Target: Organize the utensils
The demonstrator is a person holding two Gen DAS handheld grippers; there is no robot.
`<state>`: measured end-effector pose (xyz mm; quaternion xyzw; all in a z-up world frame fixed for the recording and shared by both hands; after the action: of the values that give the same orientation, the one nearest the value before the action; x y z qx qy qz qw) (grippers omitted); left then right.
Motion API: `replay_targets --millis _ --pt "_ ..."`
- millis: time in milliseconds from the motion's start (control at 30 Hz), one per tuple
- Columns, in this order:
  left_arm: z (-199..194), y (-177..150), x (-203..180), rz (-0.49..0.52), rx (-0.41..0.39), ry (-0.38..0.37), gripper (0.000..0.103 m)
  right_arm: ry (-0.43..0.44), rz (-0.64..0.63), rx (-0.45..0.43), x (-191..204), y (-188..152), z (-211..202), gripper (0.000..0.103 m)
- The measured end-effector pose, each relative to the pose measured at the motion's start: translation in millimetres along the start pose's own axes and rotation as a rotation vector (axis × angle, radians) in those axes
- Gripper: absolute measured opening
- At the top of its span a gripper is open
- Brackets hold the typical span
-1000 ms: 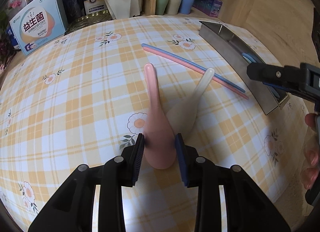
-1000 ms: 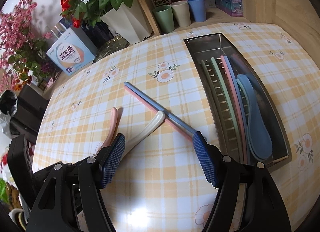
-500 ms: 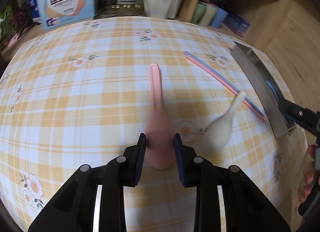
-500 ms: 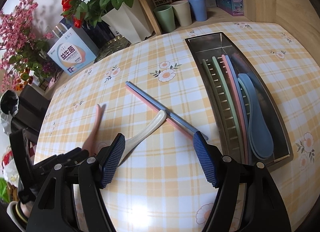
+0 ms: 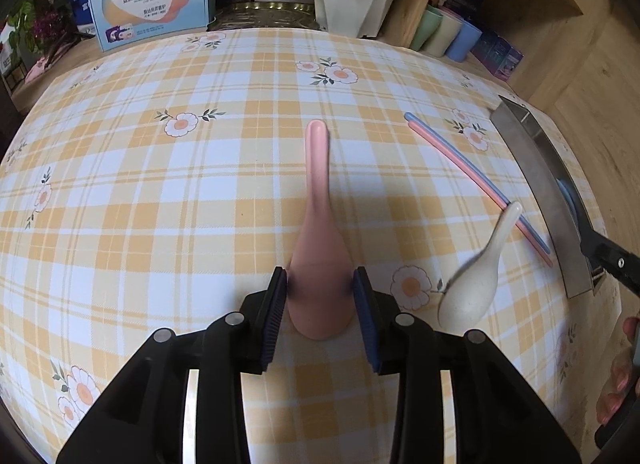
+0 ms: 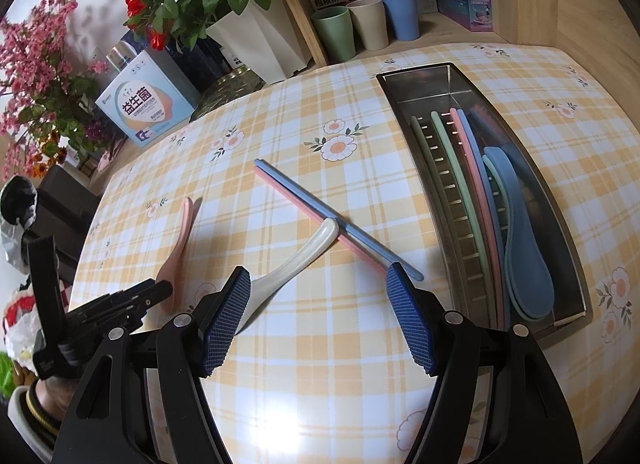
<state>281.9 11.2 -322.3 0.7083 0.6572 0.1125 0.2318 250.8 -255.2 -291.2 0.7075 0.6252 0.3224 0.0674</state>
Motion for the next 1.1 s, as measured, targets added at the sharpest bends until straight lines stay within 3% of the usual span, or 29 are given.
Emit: replay_targets --millis 267,700,867,1100 --pt "4 2 7 -0.037 -0.012 -0.041 0.033 -0.001 0.004 0.004 -2 0 3 0.068" --pt "-12 -5 -30 0.170 -0.041 -0.021 0.032 0.002 0.011 0.006 -4 0 2 0.068" --pt "-12 -8 -38 0.177 -0.020 -0.080 0.032 0.000 0.018 0.001 -6 0 1 0.068" --pt "-5 -11 -34 0.088 0.053 -0.179 0.032 0.003 0.022 0.001 -8 0 0 0.068"
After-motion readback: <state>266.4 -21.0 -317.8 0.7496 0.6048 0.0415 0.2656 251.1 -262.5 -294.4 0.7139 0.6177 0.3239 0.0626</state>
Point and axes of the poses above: each gripper's, at about its wrist camera, not at the fingertips, and z roughly the way its jaws point, x to its left, y to its top, the point moved 2 cm from there along z, roughly the way its jaws point, and after that the axes turned 2 degrees about z, right-handed, at the moved point
